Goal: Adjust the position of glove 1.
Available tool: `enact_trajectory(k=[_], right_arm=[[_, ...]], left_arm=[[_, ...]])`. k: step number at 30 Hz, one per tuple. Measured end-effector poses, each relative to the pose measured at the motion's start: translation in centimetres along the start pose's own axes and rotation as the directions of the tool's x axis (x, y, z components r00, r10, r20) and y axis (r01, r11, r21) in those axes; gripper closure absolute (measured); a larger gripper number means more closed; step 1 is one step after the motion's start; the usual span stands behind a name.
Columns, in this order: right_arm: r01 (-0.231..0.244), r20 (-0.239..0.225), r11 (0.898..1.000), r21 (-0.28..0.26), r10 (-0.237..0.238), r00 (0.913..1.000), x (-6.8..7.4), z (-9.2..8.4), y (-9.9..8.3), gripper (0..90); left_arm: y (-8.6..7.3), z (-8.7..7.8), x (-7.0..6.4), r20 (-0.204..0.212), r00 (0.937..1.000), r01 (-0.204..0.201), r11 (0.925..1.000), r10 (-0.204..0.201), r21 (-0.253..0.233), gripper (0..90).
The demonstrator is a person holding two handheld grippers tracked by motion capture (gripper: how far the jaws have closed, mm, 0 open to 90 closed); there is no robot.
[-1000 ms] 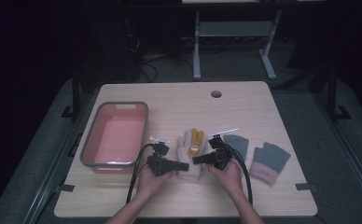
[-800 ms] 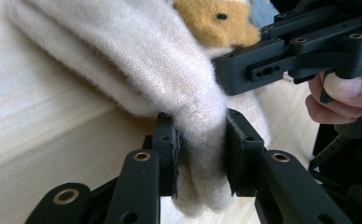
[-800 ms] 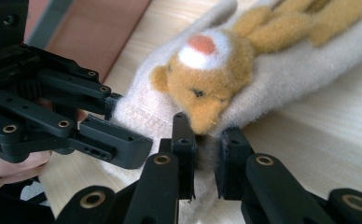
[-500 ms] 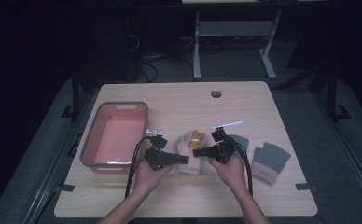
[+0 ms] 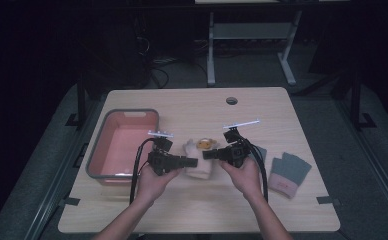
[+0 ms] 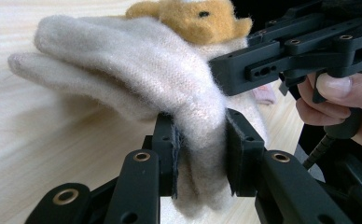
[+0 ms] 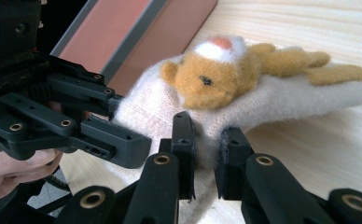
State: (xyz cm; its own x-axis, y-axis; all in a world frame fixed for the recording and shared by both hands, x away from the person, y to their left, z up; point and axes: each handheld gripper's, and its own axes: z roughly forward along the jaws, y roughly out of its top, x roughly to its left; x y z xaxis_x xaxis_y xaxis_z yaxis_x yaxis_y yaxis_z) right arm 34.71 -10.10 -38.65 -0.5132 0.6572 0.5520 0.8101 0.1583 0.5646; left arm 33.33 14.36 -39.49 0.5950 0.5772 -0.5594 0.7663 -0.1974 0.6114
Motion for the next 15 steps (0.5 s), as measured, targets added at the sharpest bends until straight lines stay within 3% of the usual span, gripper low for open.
enact_trajectory(k=[15], right_arm=[[0.023, -0.023, 0.999, -0.023, -0.023, 0.9995, 1.7, -0.4, 2.1, 79.8]], left_arm=[[1.3, -2.3, -0.1, -0.001, 0.9998, -0.022, 0.9991, 0.022, -0.037, 68.5]])
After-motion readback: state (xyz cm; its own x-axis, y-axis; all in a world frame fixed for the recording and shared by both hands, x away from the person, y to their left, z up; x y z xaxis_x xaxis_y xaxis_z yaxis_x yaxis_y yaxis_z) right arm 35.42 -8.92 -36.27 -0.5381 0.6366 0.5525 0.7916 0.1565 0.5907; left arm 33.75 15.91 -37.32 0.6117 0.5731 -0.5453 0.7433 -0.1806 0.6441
